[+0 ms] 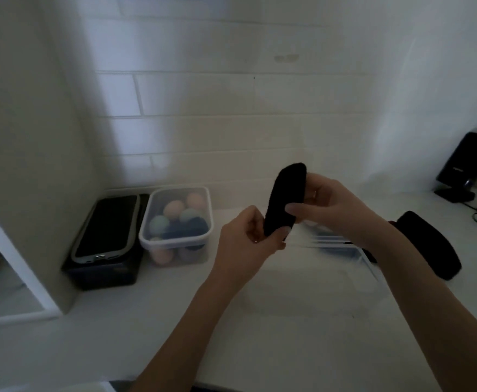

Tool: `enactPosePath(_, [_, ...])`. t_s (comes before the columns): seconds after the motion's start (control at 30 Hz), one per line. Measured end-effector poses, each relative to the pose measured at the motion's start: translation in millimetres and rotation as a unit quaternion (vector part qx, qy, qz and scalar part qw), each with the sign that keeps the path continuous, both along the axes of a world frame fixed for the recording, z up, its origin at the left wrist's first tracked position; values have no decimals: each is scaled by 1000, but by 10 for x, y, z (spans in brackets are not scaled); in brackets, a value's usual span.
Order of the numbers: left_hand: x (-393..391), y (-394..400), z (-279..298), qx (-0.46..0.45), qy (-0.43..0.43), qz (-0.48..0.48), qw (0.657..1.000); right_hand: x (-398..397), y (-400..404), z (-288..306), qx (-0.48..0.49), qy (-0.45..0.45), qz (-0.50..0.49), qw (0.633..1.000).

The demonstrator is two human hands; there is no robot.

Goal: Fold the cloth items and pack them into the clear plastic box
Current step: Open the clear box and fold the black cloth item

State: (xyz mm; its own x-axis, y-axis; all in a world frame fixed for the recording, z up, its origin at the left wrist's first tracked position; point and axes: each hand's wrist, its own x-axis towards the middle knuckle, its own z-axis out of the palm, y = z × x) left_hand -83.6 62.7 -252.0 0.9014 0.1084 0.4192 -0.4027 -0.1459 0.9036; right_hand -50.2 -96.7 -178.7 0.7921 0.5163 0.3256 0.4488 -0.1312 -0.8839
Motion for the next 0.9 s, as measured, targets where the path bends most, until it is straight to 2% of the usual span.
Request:
enactPosePath(0.1, [60, -19, 175, -80, 59, -46, 994, -2, 16, 116, 3, -84, -41, 996])
enactPosePath(0.17, [148, -28, 345, -192, 167, -89, 963, -24, -2, 171, -3, -117, -44, 992])
enactPosePath(0.23, [229, -39, 456, -260, 228, -135, 928, -53, -13, 164, -62, -148, -26, 987])
enactPosePath(0.33, [301, -81, 460, -265, 188, -174, 930, -37, 17, 41, -162, -206, -20, 965])
enactPosePath(0.43, [355, -30, 317, -226, 148, -124, 955, -26, 85, -51, -218, -256, -23, 941])
enactPosePath(0.5, [361, 4, 260, -206, 132, -99, 964, -23, 127, -98, -217, -275, -18, 936])
enactPosePath(0.57, [335, -8, 251, -216, 109, -94, 966, 2, 136, -129, -200, -250, -27, 947])
enactPosePath(0.63, [299, -52, 287, -245, 105, -90, 960, 7, 132, -119, -163, -183, -40, 969])
enactPosePath(0.77, [285, -111, 272, -266, 111, -122, 950, 44, 94, -72, 2, -22, -56, 998])
enactPosePath(0.83, [271, -123, 270, -272, 112, -138, 946, 68, 76, -76, -1, 5, -71, 997])
enactPosePath(0.9, [255, -135, 281, -298, 111, -155, 935, 56, 84, -96, -48, -17, -100, 994])
